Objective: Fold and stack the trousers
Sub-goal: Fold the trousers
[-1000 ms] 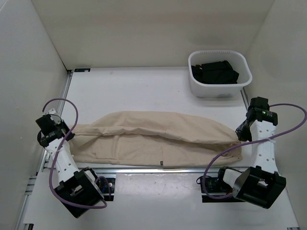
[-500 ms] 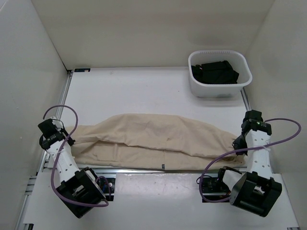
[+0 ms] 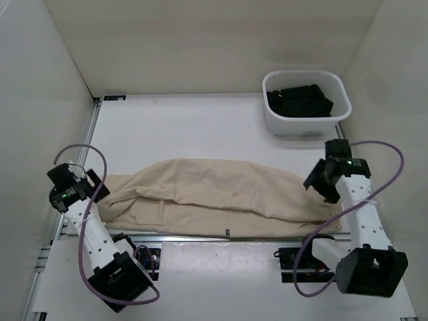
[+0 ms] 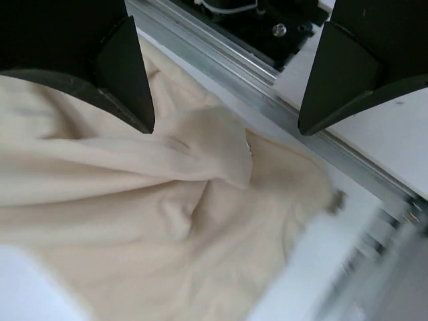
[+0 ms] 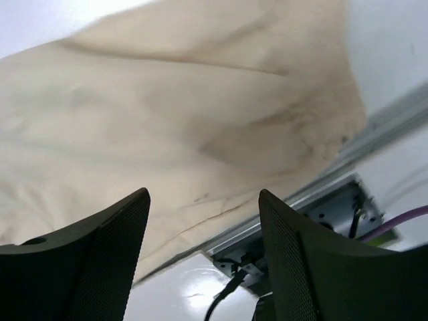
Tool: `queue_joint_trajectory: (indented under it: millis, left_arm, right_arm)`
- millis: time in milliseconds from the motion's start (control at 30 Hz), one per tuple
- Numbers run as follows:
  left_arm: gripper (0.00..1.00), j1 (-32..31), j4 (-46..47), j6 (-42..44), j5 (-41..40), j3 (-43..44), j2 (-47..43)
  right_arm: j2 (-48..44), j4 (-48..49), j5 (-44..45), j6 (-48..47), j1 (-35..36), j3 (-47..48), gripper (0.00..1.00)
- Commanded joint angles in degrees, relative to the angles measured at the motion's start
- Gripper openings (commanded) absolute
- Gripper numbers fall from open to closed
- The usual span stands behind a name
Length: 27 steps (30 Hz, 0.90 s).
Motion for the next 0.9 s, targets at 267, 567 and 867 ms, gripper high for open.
queue_joint_trajectory:
  millis: [267, 567, 867]
  left_arm:
    - [1.0, 0.3, -14.8, 0.0, 7.1, 17.8, 9.5]
    - [1.0, 0.9, -4.8, 0.0, 7.7, 14.3, 22.8]
    - [0.21, 2.1, -2.9, 0.0, 6.2, 12.4, 28.0]
  right_arm:
    - [17.2, 14.4, -5.7, -3.3, 38.8, 11.3, 0.65]
    - [44.5, 11.8, -1.2, -23.0, 66.6, 36.9, 0.77]
    - [56.6, 17.0, 2.2, -25.2, 73.2, 42.1, 0.74]
